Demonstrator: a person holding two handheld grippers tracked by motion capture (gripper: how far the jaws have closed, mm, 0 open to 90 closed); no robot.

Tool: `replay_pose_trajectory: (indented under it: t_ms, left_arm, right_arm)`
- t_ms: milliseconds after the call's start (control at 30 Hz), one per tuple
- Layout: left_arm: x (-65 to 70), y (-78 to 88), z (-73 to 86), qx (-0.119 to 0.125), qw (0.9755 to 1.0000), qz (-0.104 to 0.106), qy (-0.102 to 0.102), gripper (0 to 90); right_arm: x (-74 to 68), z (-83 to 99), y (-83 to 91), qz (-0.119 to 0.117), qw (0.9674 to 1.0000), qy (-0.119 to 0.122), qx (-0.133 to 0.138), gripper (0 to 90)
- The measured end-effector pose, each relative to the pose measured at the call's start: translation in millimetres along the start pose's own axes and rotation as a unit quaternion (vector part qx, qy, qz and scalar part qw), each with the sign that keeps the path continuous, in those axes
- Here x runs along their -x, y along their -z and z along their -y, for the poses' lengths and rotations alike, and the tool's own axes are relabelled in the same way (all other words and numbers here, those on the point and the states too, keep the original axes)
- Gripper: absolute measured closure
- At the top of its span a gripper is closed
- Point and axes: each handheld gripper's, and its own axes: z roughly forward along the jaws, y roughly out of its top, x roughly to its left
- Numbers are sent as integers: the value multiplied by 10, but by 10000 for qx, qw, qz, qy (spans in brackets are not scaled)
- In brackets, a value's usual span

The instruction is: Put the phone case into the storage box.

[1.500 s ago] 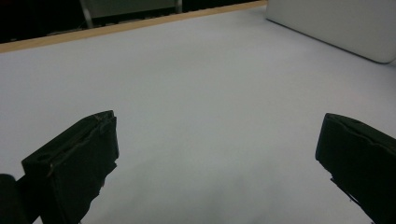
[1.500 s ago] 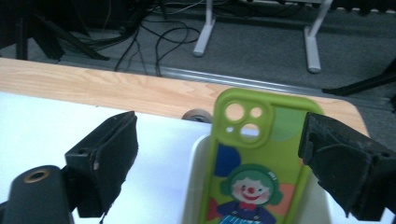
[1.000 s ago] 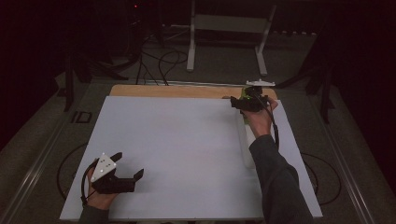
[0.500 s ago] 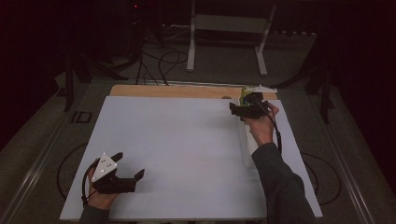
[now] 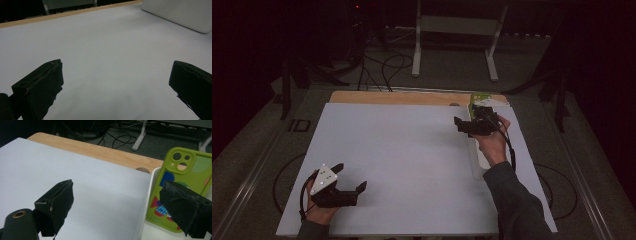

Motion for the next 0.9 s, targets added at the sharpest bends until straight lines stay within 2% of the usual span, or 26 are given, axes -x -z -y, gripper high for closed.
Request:
replay_pose_trajectory:
  t_ms: [467, 600, 900]
  left_arm:
    - [-2, 1, 1, 16, 10000, -17, 29, 0]
    - [-2, 1, 1, 15, 10000, -19, 29, 0]
    - [3, -5, 0, 11, 10000, -9, 17, 0]
  right_arm:
    - [-193, 273, 291, -362, 9990, 92, 244, 110]
    - [-276, 366, 389, -438, 9983, 202, 317, 112]
    - [-412, 671, 536, -526, 9975, 361, 301, 127]
